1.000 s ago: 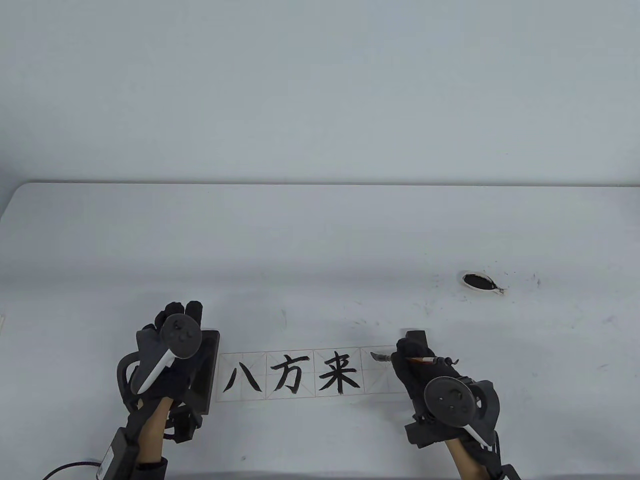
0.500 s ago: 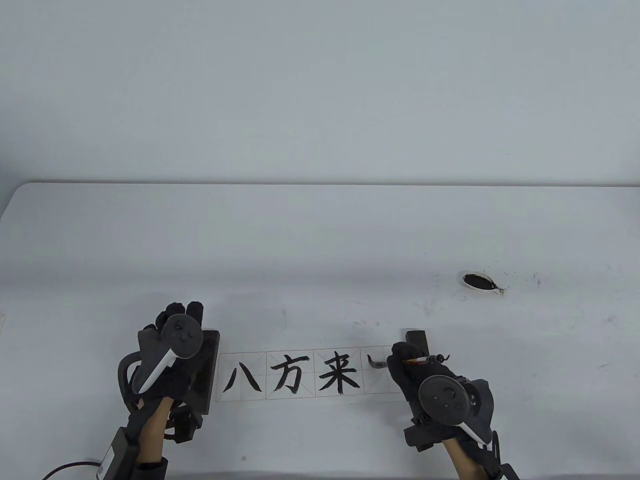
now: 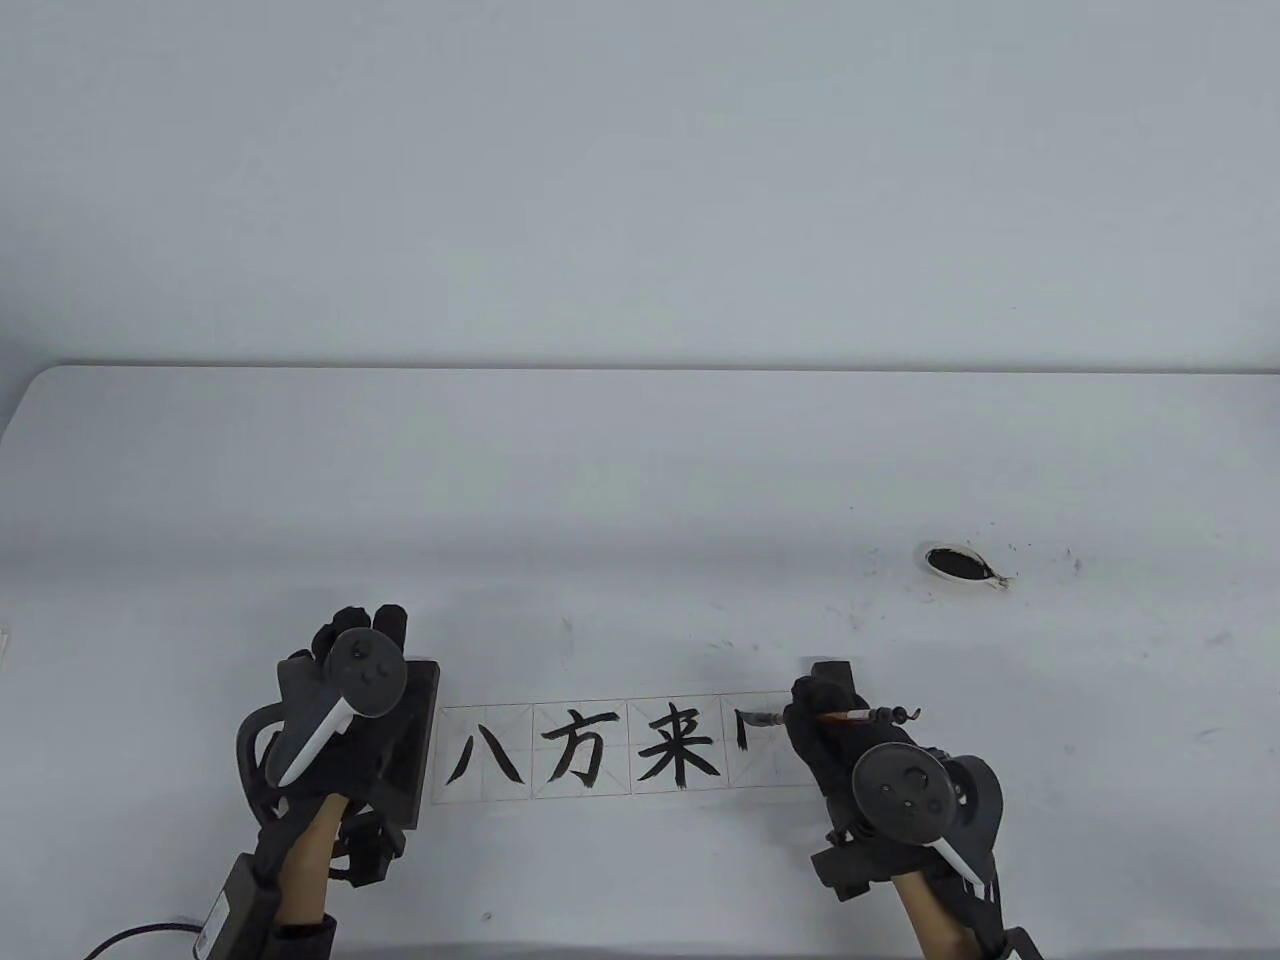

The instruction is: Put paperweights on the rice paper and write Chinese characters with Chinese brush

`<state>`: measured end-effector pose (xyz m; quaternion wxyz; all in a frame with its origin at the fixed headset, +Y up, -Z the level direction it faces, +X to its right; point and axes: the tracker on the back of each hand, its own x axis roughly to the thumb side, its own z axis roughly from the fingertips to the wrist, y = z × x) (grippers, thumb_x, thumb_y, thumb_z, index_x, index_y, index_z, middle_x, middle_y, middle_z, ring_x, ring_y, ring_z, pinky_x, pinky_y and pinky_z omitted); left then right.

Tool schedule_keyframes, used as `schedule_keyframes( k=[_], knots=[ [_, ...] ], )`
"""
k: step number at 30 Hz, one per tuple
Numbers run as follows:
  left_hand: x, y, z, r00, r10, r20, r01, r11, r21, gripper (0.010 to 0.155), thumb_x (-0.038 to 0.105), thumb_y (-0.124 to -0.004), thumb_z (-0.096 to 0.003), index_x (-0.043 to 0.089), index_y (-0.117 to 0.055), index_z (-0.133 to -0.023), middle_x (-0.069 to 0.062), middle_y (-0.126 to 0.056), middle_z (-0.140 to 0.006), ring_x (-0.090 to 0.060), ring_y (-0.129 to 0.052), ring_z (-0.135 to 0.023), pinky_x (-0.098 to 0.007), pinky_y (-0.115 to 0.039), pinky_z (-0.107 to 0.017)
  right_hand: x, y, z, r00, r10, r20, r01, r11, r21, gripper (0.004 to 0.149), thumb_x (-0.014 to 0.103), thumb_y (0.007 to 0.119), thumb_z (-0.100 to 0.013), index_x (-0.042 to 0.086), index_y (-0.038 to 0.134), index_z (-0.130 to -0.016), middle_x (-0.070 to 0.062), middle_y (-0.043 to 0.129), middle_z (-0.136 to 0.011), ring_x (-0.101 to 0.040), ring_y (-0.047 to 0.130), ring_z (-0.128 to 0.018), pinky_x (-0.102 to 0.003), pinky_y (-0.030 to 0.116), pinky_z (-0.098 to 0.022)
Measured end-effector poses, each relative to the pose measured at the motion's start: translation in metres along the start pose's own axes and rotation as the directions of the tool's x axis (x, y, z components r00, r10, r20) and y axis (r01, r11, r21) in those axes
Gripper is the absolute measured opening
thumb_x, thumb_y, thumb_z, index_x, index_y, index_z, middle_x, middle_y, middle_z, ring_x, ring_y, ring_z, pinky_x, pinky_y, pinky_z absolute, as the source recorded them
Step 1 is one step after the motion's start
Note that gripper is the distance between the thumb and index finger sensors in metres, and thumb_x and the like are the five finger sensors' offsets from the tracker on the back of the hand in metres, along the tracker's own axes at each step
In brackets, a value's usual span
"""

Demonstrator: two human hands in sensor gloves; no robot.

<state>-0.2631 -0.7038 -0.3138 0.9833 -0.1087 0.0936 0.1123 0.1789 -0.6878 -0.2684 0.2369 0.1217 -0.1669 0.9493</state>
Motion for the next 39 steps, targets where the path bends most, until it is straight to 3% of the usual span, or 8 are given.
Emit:
schedule_keyframes(
  k=[10,22,39],
  knots=[
    [0.0,0.0,0.0,1.0,-0.002,0.002,0.002,1.0,-0.001,0.08,0.054,-0.057,-0.055,0.038,-0.013,-0.119,-0.006,-0.013,-0.128,-0.035,-0.02,-0.121,-0.05,-0.014,-0.086,-0.001,0.001,-0.001,1.0,0.009,-0.014,-0.008,0.999,0.048,0.042,0.038,0.069,-0.055,0.009,0.077,-0.086,-0.013,0.095,-0.071,-0.024,0.1,-0.053,-0.035,0.087,-0.037],
    [0.0,0.0,0.0,1.0,-0.001,-0.003,0.001,1.0,-0.007,0.079,0.054,-0.057,-0.055,0.038,-0.013,-0.119,-0.005,-0.013,-0.128,-0.034,-0.02,-0.121,-0.05,-0.014,-0.086,-0.005,-0.005,-0.001,0.994,0.089,-0.063,-0.09,0.996,0.0,0.042,0.038,0.069,-0.055,0.009,0.077,-0.085,-0.013,0.095,-0.07,-0.024,0.101,-0.052,-0.035,0.087,-0.036],
    [0.0,0.0,0.0,1.0,-0.002,-0.005,0.002,1.0,-0.007,0.079,0.054,-0.057,-0.055,0.038,-0.014,-0.119,-0.005,-0.014,-0.128,-0.035,-0.02,-0.121,-0.05,-0.014,-0.086,-0.003,-0.011,0.002,0.998,0.054,-0.038,-0.055,0.998,-0.01,0.039,0.039,0.069,-0.054,0.01,0.082,-0.078,-0.01,0.099,-0.06,-0.022,0.102,-0.043,-0.032,0.088,-0.03]
  ],
)
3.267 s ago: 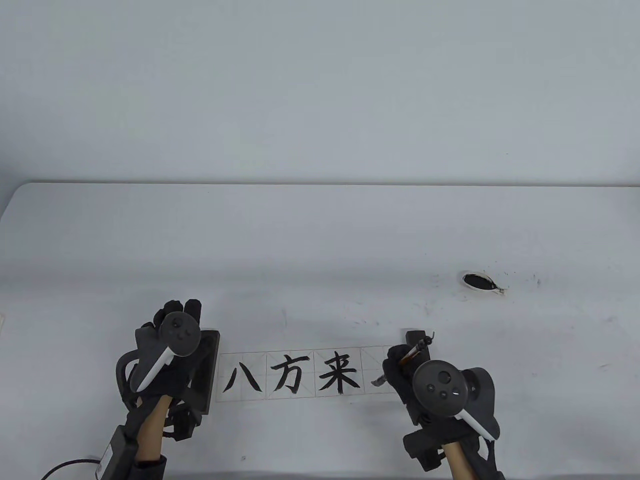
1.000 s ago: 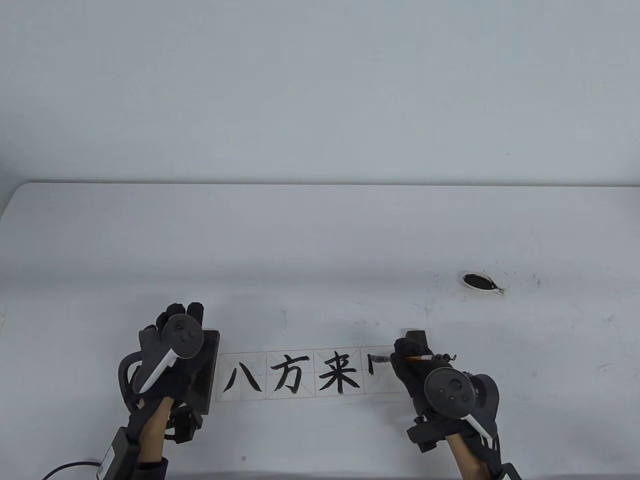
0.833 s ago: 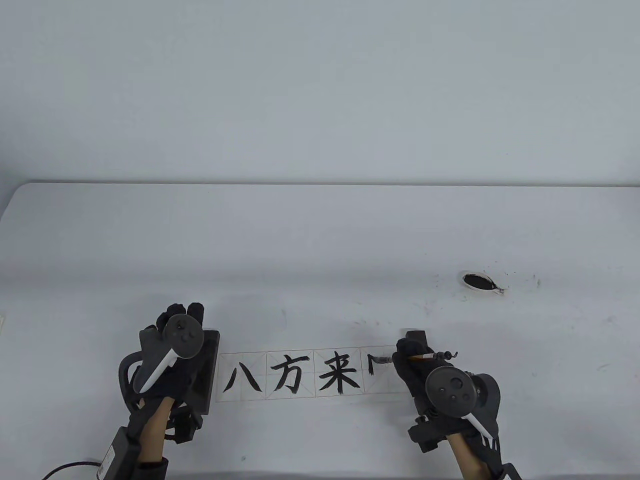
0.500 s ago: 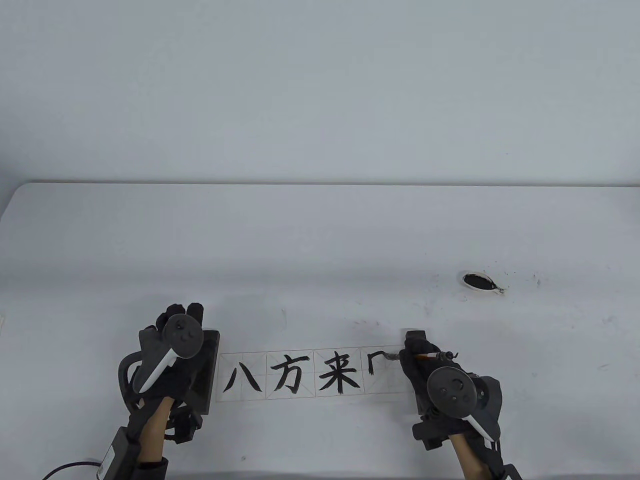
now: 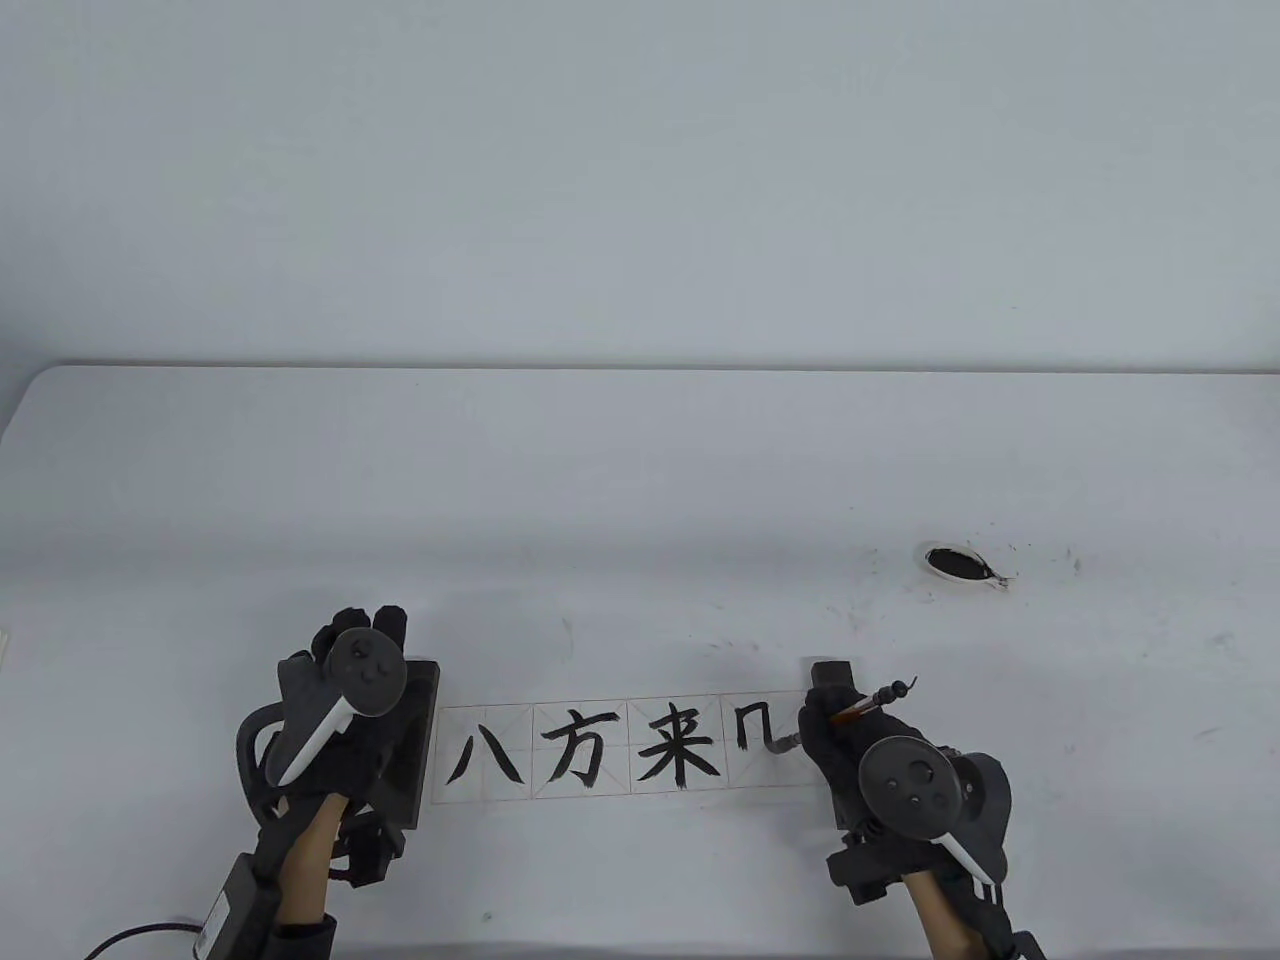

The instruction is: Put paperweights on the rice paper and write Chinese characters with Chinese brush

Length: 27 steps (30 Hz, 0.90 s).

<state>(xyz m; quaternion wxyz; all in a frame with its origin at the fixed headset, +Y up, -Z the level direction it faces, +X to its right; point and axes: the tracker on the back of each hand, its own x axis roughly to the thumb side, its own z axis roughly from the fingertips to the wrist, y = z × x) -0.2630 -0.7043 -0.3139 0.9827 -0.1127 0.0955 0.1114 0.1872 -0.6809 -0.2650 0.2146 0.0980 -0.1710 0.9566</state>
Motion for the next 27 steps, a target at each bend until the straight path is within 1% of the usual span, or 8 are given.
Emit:
schedule_keyframes(
  k=[2,3,7,13,14,17,23,27],
  knots=[
    [0.0,0.0001,0.0001,1.0,0.0,0.0,0.0,1.0,0.0,0.079,0.054,-0.057,-0.055,0.038,-0.014,-0.119,-0.005,-0.014,-0.128,-0.035,-0.02,-0.121,-0.05,-0.014,-0.086,0.0,-0.001,0.0011,1.0,-0.028,0.002,0.028,0.999,-0.036,0.041,0.039,0.069,-0.054,0.009,0.081,-0.08,-0.011,0.098,-0.062,-0.022,0.102,-0.044,-0.032,0.088,-0.031],
    [0.0,0.0001,0.0001,1.0,0.0,0.0,0.0,1.0,0.0,0.079,0.054,-0.057,-0.0551,0.038,-0.013,-0.119,-0.005,-0.013,-0.128,-0.035,-0.02,-0.121,-0.05,-0.014,-0.086,0.0002,-0.001,0.0012,0.999,-0.036,0.004,0.036,0.999,-0.036,0.041,0.039,0.069,-0.054,0.009,0.081,-0.08,-0.012,0.098,-0.063,-0.022,0.102,-0.045,-0.032,0.088,-0.031],
    [-0.0003,0.0003,0.0002,1.0,0.0,-0.001,0.0,1.0,-0.001,0.079,0.054,-0.057,-0.055,0.038,-0.013,-0.119,-0.007,-0.013,-0.128,-0.035,-0.02,-0.121,-0.05,-0.014,-0.086,0.0017,0.0028,0.0009,0.999,-0.032,0.02,0.032,0.999,-0.005,0.042,0.038,0.068,-0.055,0.009,0.079,-0.083,-0.012,0.097,-0.067,-0.023,0.101,-0.048,-0.034,0.087,-0.033],
    [-0.0001,0.0,-0.0002,1.0,-0.001,0.0,0.001,1.0,-0.003,0.08,0.054,-0.057,-0.055,0.038,-0.013,-0.119,-0.007,-0.013,-0.128,-0.035,-0.02,-0.121,-0.05,-0.014,-0.086,0.0032,0.0059,0.0008,0.999,-0.023,0.03,0.023,1.0,0.019,0.042,0.038,0.068,-0.055,0.009,0.078,-0.085,-0.013,0.096,-0.069,-0.024,0.101,-0.051,-0.035,0.087,-0.035],
    [0.0001,-0.0001,-0.0003,1.0,-0.003,0.0,0.003,1.0,-0.003,0.079,0.054,-0.057,-0.0551,0.038,-0.013,-0.119,-0.005,-0.013,-0.128,-0.035,-0.02,-0.121,-0.05,-0.014,-0.086,0.0034,0.0064,0.0006,0.999,-0.016,0.028,0.015,0.999,0.028,0.042,0.038,0.068,-0.055,0.009,0.078,-0.085,-0.013,0.095,-0.07,-0.024,0.101,-0.051,-0.035,0.087,-0.035],
    [0.0003,-0.0004,-0.0004,1.0,-0.004,0.0,0.004,1.0,-0.005,0.079,0.054,-0.057,-0.055,0.038,-0.013,-0.119,-0.006,-0.013,-0.128,-0.035,-0.02,-0.121,-0.05,-0.014,-0.086,0.0038,0.0073,0.0005,0.999,0.0,0.032,-0.002,0.999,0.045,0.042,0.038,0.068,-0.055,0.009,0.078,-0.084,-0.013,0.096,-0.069,-0.024,0.101,-0.051,-0.035,0.087,-0.035],
    [0.0001,-0.0005,-0.0006,1.0,-0.003,-0.004,0.003,1.0,-0.009,0.079,0.054,-0.057,-0.055,0.038,-0.013,-0.119,-0.005,-0.013,-0.128,-0.035,-0.02,-0.121,-0.05,-0.014,-0.086,0.0058,0.0038,0.0013,0.999,-0.027,0.044,0.024,0.997,0.069,0.041,0.038,0.069,-0.055,0.009,0.082,-0.08,-0.012,0.098,-0.063,-0.023,0.102,-0.045,-0.033,0.088,-0.031],
    [-0.0001,-0.0006,-0.0006,1.0,-0.003,-0.007,0.003,1.0,-0.011,0.079,0.054,-0.057,-0.0551,0.038,-0.013,-0.119,-0.005,-0.013,-0.128,-0.035,-0.02,-0.121,-0.05,-0.013,-0.086,0.0079,0.001,0.0026,0.996,-0.078,0.049,0.072,0.99,0.124,0.04,0.039,0.069,-0.054,0.009,0.083,-0.078,-0.012,0.099,-0.06,-0.022,0.102,-0.042,-0.032,0.088,-0.029]
  ],
)
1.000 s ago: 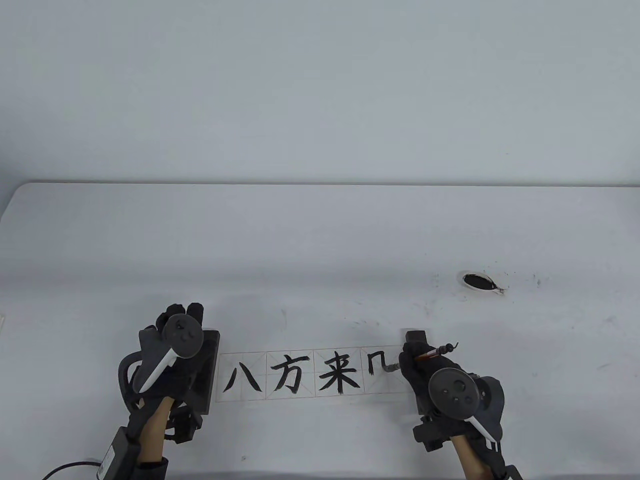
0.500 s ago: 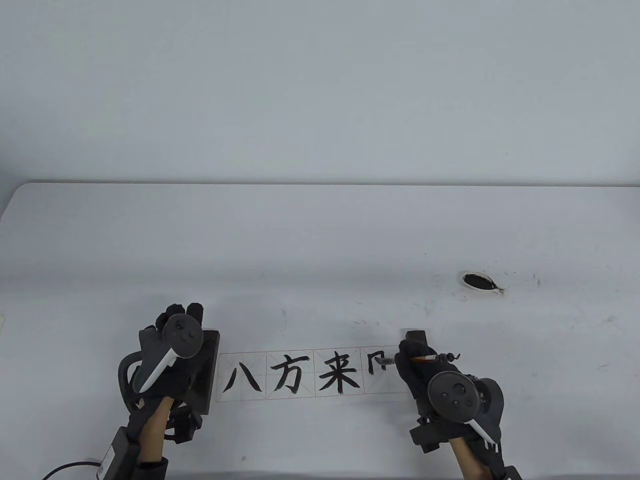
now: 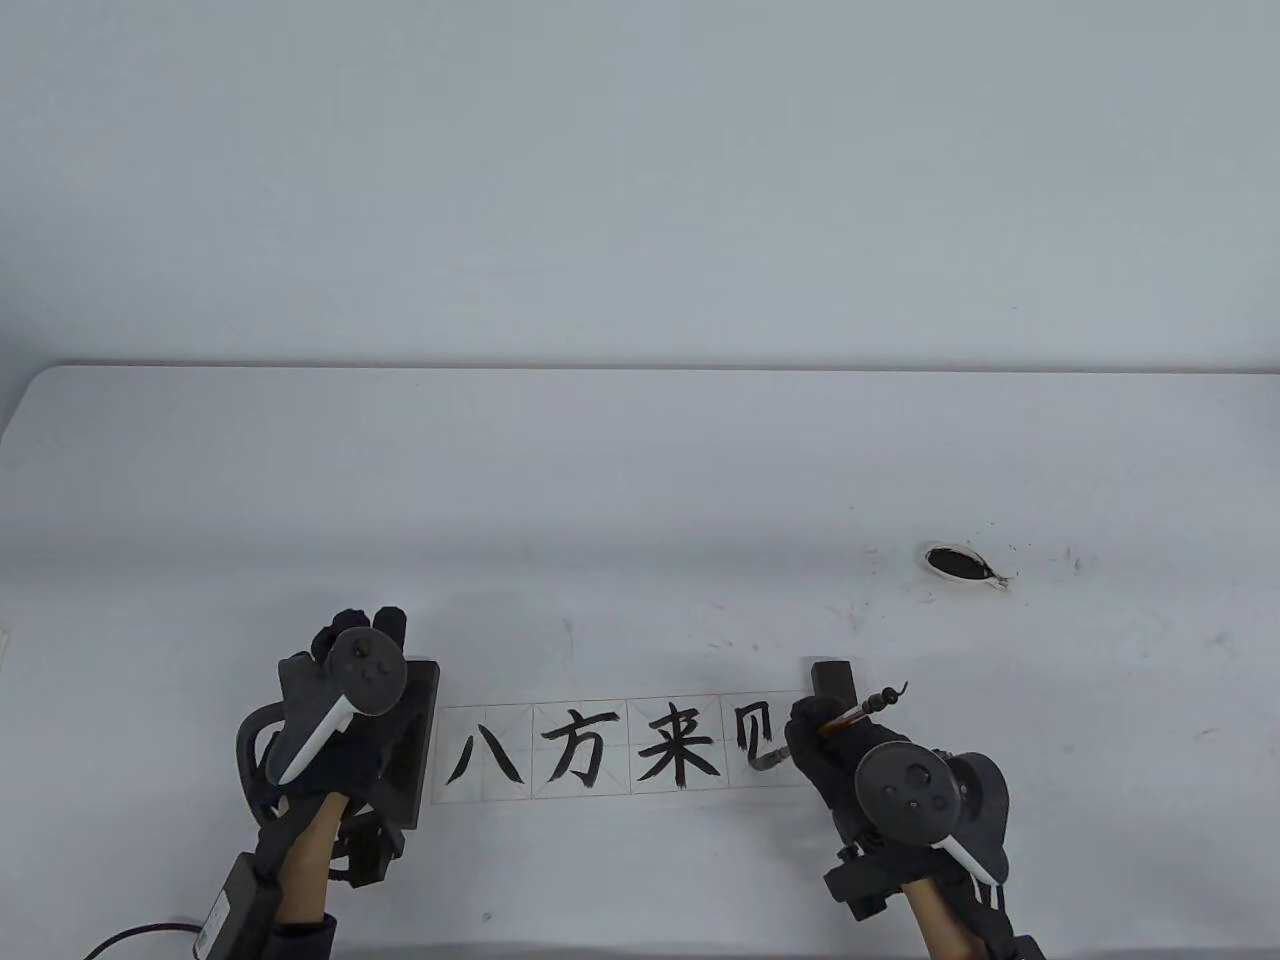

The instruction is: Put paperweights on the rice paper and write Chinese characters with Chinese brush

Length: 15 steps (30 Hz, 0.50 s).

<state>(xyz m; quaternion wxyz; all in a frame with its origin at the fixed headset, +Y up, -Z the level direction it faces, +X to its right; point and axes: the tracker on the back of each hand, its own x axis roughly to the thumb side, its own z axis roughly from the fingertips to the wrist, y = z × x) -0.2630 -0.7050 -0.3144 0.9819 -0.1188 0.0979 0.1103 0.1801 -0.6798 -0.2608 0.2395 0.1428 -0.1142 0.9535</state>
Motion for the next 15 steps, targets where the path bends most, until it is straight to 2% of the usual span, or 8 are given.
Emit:
schedule_keyframes(
  k=[2,4,9,15],
  knots=[
    [0.0,0.0,0.0,1.0,0.001,-0.001,-0.001,1.0,0.0,0.079,0.054,-0.057,-0.0551,0.038,-0.013,-0.119,-0.006,-0.013,-0.128,-0.035,-0.02,-0.121,-0.05,-0.013,-0.086,0.0,-0.001,0.001,0.999,-0.052,0.0,0.052,0.998,0.017,0.04,0.039,0.069,-0.054,0.009,0.083,-0.077,-0.011,0.099,-0.059,-0.022,0.102,-0.041,-0.032,0.088,-0.029],
    [0.0,0.0,0.0,1.0,0.001,-0.001,-0.001,1.0,0.0,0.079,0.054,-0.057,-0.0551,0.038,-0.013,-0.119,-0.006,-0.013,-0.128,-0.035,-0.02,-0.121,-0.05,-0.013,-0.086,-0.001,-0.005,0.002,0.996,-0.085,-0.004,0.085,0.996,-0.007,0.04,0.039,0.069,-0.054,0.009,0.083,-0.078,-0.012,0.099,-0.06,-0.022,0.102,-0.041,-0.032,0.088,-0.029],
    [0.0,0.0,0.0,1.0,-0.001,-0.001,0.001,1.0,-0.002,0.079,0.054,-0.057,-0.0551,0.038,-0.013,-0.119,-0.006,-0.013,-0.128,-0.035,-0.02,-0.121,-0.05,-0.013,-0.086,-0.006,-0.012,0.004,0.999,-0.047,-0.028,0.044,0.996,-0.08,0.041,0.039,0.069,-0.055,0.009,0.082,-0.08,-0.012,0.098,-0.063,-0.023,0.102,-0.044,-0.033,0.088,-0.031],
    [0.0,0.001,0.0,1.0,-0.004,0.0,0.004,1.0,-0.002,0.079,0.054,-0.057,-0.0551,0.038,-0.013,-0.119,-0.006,-0.013,-0.128,-0.034,-0.02,-0.121,-0.05,-0.014,-0.086,-0.005,-0.006,0.003,1.0,-0.002,-0.024,0.001,0.998,-0.057,0.042,0.038,0.069,-0.055,0.009,0.08,-0.082,-0.013,0.097,-0.066,-0.024,0.101,-0.048,-0.034,0.087,-0.033]
  ],
)
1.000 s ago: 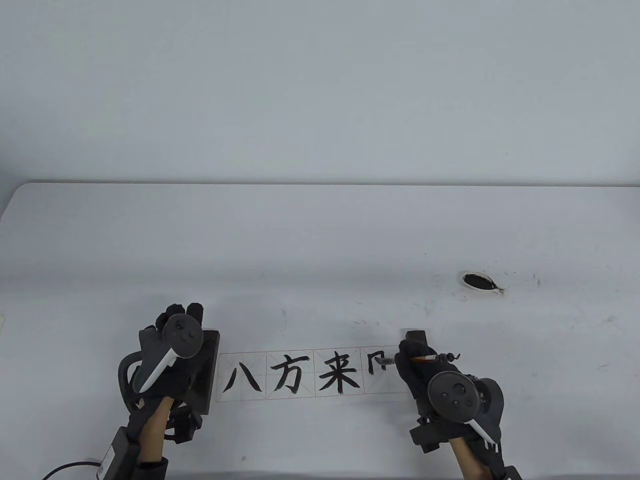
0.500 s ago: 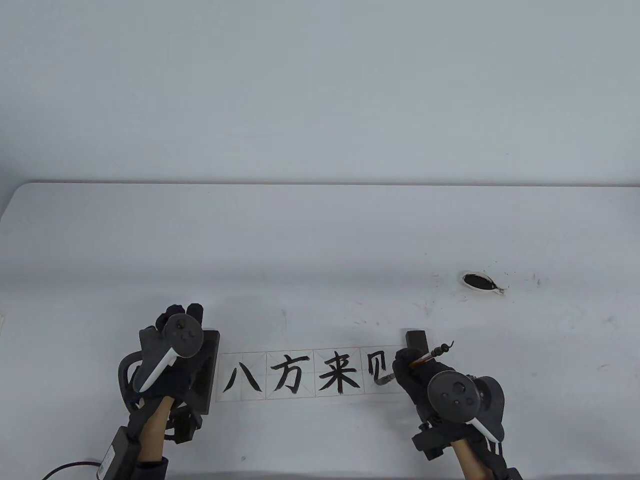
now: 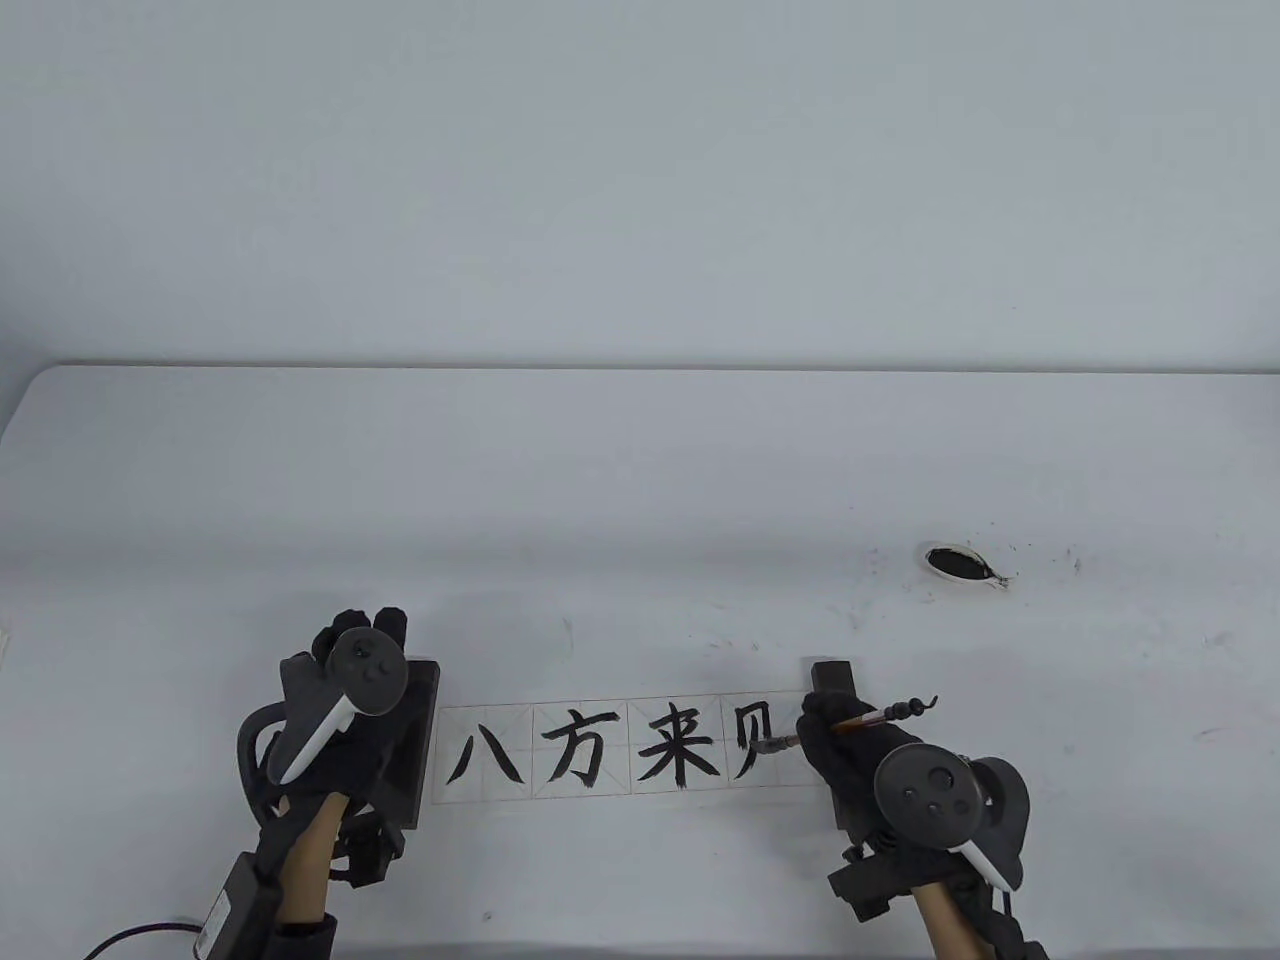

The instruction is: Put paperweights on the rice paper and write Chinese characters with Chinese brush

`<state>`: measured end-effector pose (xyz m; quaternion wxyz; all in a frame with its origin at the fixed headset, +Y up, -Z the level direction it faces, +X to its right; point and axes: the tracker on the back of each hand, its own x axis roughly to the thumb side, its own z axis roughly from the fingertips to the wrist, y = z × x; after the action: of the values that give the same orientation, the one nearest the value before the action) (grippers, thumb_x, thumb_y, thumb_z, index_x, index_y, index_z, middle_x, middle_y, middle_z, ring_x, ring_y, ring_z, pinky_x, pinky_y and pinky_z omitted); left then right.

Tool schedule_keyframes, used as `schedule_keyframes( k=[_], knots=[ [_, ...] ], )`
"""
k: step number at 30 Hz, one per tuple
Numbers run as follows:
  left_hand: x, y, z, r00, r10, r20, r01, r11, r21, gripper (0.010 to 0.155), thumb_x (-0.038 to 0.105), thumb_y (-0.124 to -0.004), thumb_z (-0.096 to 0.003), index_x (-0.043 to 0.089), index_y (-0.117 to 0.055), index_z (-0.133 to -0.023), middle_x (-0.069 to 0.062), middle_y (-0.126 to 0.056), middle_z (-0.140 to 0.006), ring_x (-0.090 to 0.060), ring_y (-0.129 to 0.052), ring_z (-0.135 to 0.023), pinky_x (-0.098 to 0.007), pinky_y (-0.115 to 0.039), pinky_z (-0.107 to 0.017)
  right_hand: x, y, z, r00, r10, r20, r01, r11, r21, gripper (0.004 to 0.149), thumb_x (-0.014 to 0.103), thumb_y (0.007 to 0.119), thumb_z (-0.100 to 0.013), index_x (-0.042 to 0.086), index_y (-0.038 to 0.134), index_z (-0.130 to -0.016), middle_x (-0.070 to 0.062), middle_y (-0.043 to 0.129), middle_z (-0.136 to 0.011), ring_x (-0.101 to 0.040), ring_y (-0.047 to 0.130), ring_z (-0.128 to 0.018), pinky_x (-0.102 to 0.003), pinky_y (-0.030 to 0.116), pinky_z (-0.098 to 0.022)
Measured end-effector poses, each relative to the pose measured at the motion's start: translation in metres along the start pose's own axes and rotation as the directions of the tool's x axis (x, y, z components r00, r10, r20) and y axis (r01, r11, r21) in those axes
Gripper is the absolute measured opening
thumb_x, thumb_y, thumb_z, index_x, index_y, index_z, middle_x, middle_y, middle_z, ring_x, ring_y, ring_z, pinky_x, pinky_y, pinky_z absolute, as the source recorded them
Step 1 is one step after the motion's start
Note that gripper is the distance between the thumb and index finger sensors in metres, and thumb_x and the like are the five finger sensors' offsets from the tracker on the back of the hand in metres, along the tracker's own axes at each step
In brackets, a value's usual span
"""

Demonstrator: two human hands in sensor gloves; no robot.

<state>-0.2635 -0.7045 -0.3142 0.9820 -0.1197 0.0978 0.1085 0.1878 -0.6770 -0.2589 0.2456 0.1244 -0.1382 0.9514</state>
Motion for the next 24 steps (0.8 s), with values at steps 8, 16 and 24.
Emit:
schedule_keyframes(
  k=[8,16,24],
  knots=[
    [0.001,-0.001,0.0,1.0,-0.004,0.001,0.004,1.0,-0.002,0.079,0.054,-0.057,-0.055,0.038,-0.013,-0.119,-0.005,-0.013,-0.128,-0.035,-0.02,-0.121,-0.05,-0.014,-0.086,0.001,0.004,-0.001,0.998,0.065,0.001,-0.065,0.997,0.035,0.041,0.038,0.069,-0.055,0.009,0.08,-0.082,-0.013,0.097,-0.066,-0.024,0.101,-0.048,-0.034,0.087,-0.034],
    [0.001,0.0,0.0,1.0,-0.002,0.0,0.002,1.0,-0.003,0.079,0.054,-0.057,-0.0551,0.038,-0.014,-0.119,-0.005,-0.013,-0.128,-0.035,-0.02,-0.121,-0.05,-0.014,-0.086,-0.001,0.0,-0.001,0.995,0.096,-0.012,-0.095,0.995,0.043,0.04,0.038,0.069,-0.055,0.009,0.082,-0.079,-0.012,0.099,-0.061,-0.023,0.102,-0.043,-0.033,0.087,-0.03],
    [0.001,0.0,0.0,1.0,-0.001,0.0,0.001,1.0,-0.002,0.079,0.054,-0.058,-0.055,0.038,-0.014,-0.119,-0.006,-0.014,-0.128,-0.035,-0.02,-0.121,-0.05,-0.014,-0.086,-0.013,-0.008,-0.002,0.997,0.044,-0.063,-0.047,0.997,-0.053,0.042,0.038,0.068,-0.056,0.007,0.079,-0.083,-0.014,0.097,-0.067,-0.024,0.101,-0.048,-0.034,0.087,-0.033]
  ],
)
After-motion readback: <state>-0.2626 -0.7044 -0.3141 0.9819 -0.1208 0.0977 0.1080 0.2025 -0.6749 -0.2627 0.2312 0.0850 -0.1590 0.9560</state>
